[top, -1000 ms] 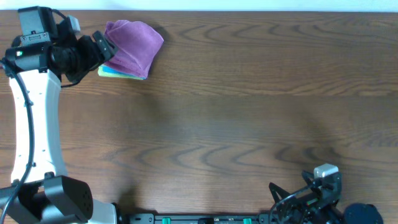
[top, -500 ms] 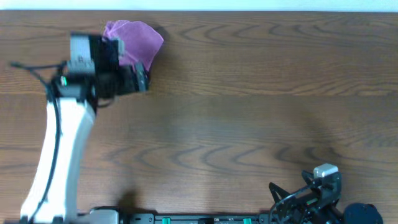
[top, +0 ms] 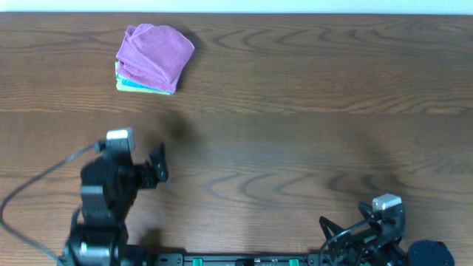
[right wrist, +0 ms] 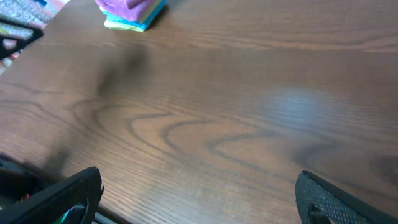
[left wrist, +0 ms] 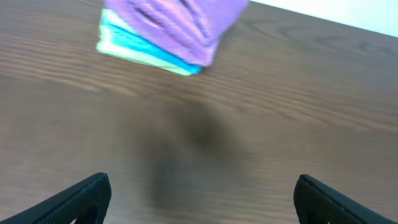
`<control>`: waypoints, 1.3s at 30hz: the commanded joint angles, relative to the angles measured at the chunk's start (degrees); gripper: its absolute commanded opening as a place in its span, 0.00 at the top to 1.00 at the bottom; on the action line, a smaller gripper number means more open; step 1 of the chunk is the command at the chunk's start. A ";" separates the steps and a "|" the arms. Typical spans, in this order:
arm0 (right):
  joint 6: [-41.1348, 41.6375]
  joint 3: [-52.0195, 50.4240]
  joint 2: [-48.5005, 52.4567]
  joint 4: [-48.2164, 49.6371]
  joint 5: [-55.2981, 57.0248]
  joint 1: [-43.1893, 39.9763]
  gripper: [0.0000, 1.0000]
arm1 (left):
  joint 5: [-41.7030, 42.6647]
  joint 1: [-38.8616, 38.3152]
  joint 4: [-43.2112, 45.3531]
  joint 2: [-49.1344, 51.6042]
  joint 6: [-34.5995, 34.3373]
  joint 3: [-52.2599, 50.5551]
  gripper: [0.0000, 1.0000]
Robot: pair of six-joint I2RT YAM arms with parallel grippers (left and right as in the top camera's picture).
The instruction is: Fold the cloth
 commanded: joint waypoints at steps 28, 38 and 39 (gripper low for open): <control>0.74 0.00 -0.24 -0.07 0.00 -0.20 0.01 | -16.52 0.04 -25.64 -29.62 7.08 -15.34 0.05; 0.74 0.02 -0.24 -0.07 0.02 -0.20 0.01 | -16.52 0.04 -25.59 -29.59 7.06 -15.34 0.05; 0.72 0.00 -0.24 -0.07 0.00 -0.20 0.01 | -16.52 0.07 -25.59 -29.59 7.06 -15.37 0.05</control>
